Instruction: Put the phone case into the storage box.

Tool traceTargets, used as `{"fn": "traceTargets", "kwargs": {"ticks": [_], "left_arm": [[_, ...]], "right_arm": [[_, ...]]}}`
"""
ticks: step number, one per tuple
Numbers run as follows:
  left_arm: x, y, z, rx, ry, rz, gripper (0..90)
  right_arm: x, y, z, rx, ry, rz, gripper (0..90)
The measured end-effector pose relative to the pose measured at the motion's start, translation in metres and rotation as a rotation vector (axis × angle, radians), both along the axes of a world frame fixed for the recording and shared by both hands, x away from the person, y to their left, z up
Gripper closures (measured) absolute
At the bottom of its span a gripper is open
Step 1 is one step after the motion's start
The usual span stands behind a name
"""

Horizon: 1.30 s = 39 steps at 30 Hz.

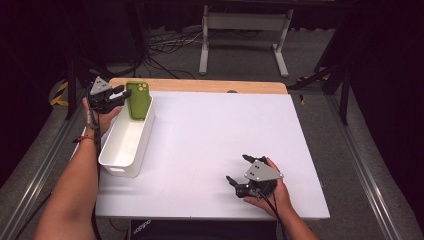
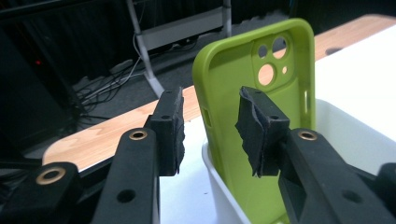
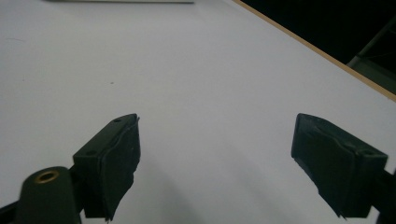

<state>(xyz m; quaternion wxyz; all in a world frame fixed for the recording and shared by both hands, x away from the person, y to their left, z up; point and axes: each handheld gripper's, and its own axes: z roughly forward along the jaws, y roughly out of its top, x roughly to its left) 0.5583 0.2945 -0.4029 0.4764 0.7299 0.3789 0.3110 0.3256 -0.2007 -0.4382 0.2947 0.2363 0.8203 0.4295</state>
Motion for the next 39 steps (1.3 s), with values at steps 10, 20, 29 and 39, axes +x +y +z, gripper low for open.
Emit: {"fn": "traceTargets", "kwargs": {"ticks": [10,20,29,39], "left_arm": [[0.003,0.001,-0.006,-0.019,0.032,-0.006,61.8],[-0.001,0.001,-0.002,-0.011,0.021,0.002,60.5],[-0.009,0.003,0.009,-0.012,0.005,0.006,56.8],[-0.025,0.003,0.018,-0.019,-0.022,0.011,48.7]], "right_arm": [[0.001,0.000,0.000,-0.006,-0.001,0.004,16.6],[0.001,0.000,0.001,-0.012,-0.009,0.004,16.6],[0.002,0.001,0.002,-0.011,-0.011,0.009,16.7],[0.003,0.003,0.006,0.009,-0.022,0.019,16.9]]}}
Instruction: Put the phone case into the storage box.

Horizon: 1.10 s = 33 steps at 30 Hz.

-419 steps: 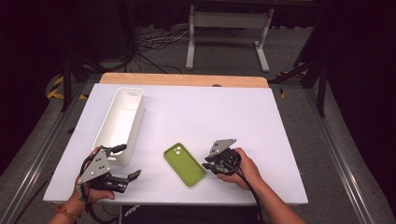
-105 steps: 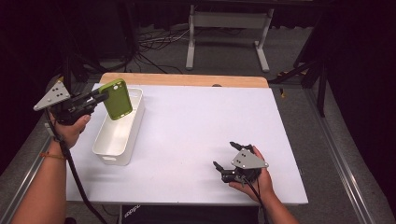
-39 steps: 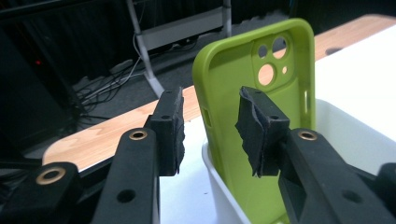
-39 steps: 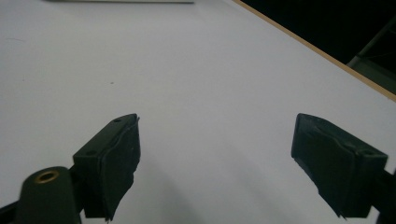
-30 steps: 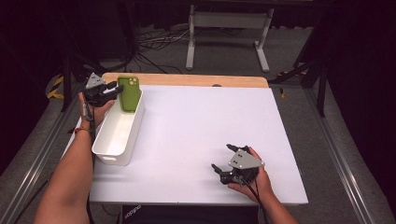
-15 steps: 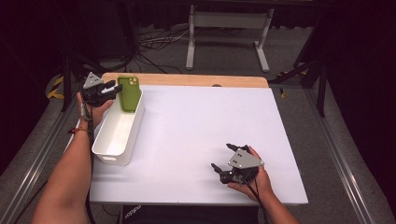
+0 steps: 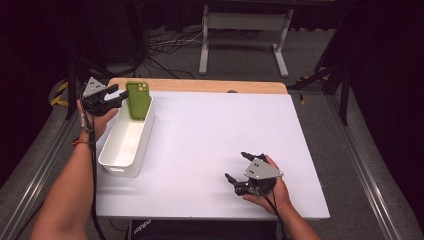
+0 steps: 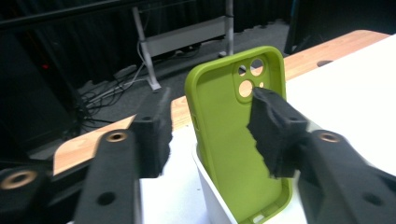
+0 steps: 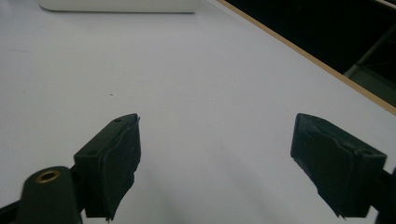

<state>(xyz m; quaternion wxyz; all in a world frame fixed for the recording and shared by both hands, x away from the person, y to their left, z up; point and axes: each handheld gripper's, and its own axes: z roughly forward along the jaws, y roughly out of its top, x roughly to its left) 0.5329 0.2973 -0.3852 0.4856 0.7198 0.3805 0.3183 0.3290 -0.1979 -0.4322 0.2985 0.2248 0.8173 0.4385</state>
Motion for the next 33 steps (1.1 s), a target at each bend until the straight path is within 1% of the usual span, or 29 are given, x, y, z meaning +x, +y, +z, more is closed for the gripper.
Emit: {"fn": "traceTargets", "kwargs": {"ticks": [1,3,6,10,14,16,17,19,21,28,31,32,33], "left_arm": [[-0.002,0.000,0.001,-0.005,-0.007,0.000,48.1],[-0.004,-0.002,0.002,0.002,-0.011,0.001,47.2],[-0.008,-0.005,0.005,0.001,-0.022,-0.005,43.3],[-0.011,-0.008,0.007,0.003,-0.027,-0.013,40.2],[-0.015,-0.010,0.010,0.005,-0.033,-0.019,33.5],[-0.018,-0.012,0.012,0.008,-0.037,-0.024,31.8],[-0.020,-0.013,0.013,0.005,-0.045,-0.022,30.3],[-0.023,-0.014,0.015,-0.003,-0.050,-0.028,28.1],[-0.025,-0.015,0.016,0.002,-0.048,-0.033,25.2],[-0.035,-0.020,0.020,-0.003,-0.067,-0.059,20.3],[-0.038,-0.022,0.021,0.003,-0.073,-0.064,17.1],[-0.040,-0.023,0.021,-0.005,-0.074,-0.070,16.2],[-0.041,-0.023,0.022,0.002,-0.073,-0.074,15.5]], "right_arm": [[0.000,0.000,0.000,-0.002,-0.003,0.002,16.9],[0.000,0.001,0.001,-0.001,-0.004,0.003,16.8],[0.000,0.001,0.003,0.007,-0.014,0.002,16.9],[0.000,0.001,0.003,0.007,-0.014,0.001,16.9],[0.001,-0.001,0.004,0.012,-0.015,-0.006,16.8],[0.001,-0.001,0.004,0.012,-0.017,-0.008,16.9],[0.001,-0.001,0.004,0.015,-0.018,-0.008,16.9],[0.001,-0.001,0.005,0.012,-0.019,-0.007,16.8],[0.001,-0.001,0.005,0.012,-0.020,-0.006,16.9],[0.000,-0.002,0.007,0.017,-0.025,-0.012,16.8],[0.000,-0.003,0.007,0.016,-0.025,-0.011,16.8],[0.000,-0.003,0.007,0.016,-0.025,-0.012,16.8],[0.000,-0.003,0.007,0.016,-0.026,-0.013,16.8]]}}
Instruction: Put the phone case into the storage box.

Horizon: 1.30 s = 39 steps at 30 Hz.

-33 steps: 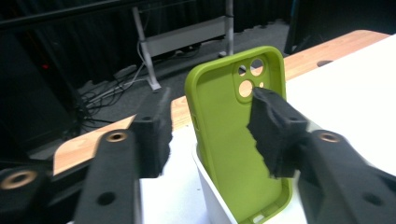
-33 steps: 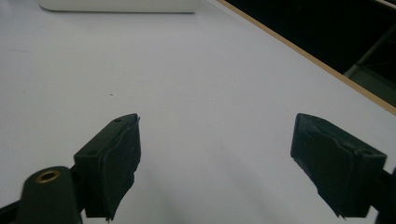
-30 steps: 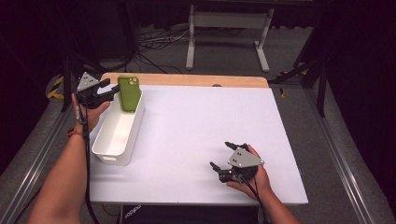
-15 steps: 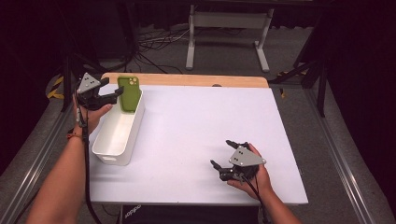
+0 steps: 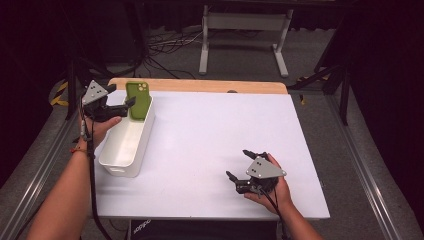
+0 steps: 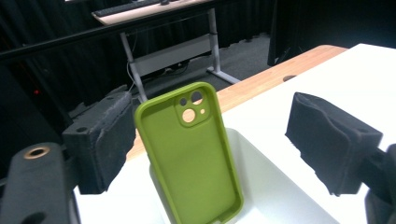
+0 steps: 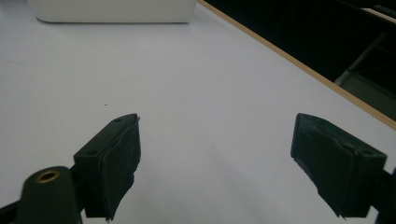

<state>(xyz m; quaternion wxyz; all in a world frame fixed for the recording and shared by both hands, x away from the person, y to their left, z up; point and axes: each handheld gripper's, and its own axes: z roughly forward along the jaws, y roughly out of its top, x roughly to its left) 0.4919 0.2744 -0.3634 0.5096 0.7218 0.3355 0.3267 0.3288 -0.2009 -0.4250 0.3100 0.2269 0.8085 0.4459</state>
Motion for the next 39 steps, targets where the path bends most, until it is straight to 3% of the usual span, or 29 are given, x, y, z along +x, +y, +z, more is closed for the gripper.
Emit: {"fn": "traceTargets", "kwargs": {"ticks": [13,20,39], "left_arm": [[-0.019,-0.008,0.007,-0.016,-0.027,-0.049,9.7],[-0.029,-0.016,0.010,-0.002,-0.049,-0.081,9.0],[-0.049,-0.028,0.014,-0.030,-0.076,-0.144,8.5]], "right_arm": [[-0.001,-0.001,0.001,0.000,-0.002,-0.007,16.8],[-0.002,0.000,0.002,0.004,-0.004,-0.009,16.8],[-0.004,-0.002,0.004,0.010,-0.013,-0.010,16.7]]}}
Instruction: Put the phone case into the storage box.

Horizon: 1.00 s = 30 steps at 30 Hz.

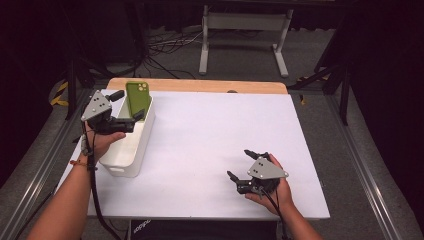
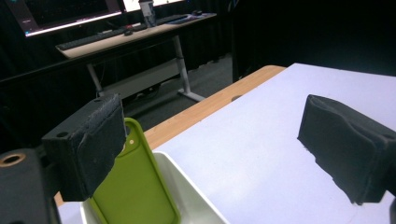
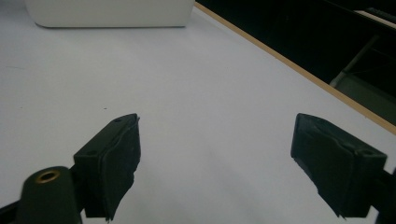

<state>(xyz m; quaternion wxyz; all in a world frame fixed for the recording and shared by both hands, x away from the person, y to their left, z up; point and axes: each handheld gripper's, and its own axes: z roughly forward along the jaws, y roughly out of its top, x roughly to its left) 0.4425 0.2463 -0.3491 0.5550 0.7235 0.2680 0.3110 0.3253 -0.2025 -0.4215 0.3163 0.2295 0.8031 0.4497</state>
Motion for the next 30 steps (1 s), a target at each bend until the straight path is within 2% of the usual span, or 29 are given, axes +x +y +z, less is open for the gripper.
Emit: {"fn": "traceTargets", "kwargs": {"ticks": [19,26,30], "left_arm": [[-0.016,-0.010,0.001,-0.015,-0.030,-0.045,8.1],[-0.021,-0.014,0.000,-0.004,-0.028,-0.065,7.8],[-0.024,-0.015,-0.002,-0.016,-0.029,-0.068,7.4]], "right_arm": [[-0.002,0.000,0.001,0.001,-0.005,-0.003,16.7],[-0.002,-0.001,0.002,0.003,-0.009,-0.004,16.7],[-0.003,-0.001,0.002,0.002,-0.010,-0.004,16.8]]}}
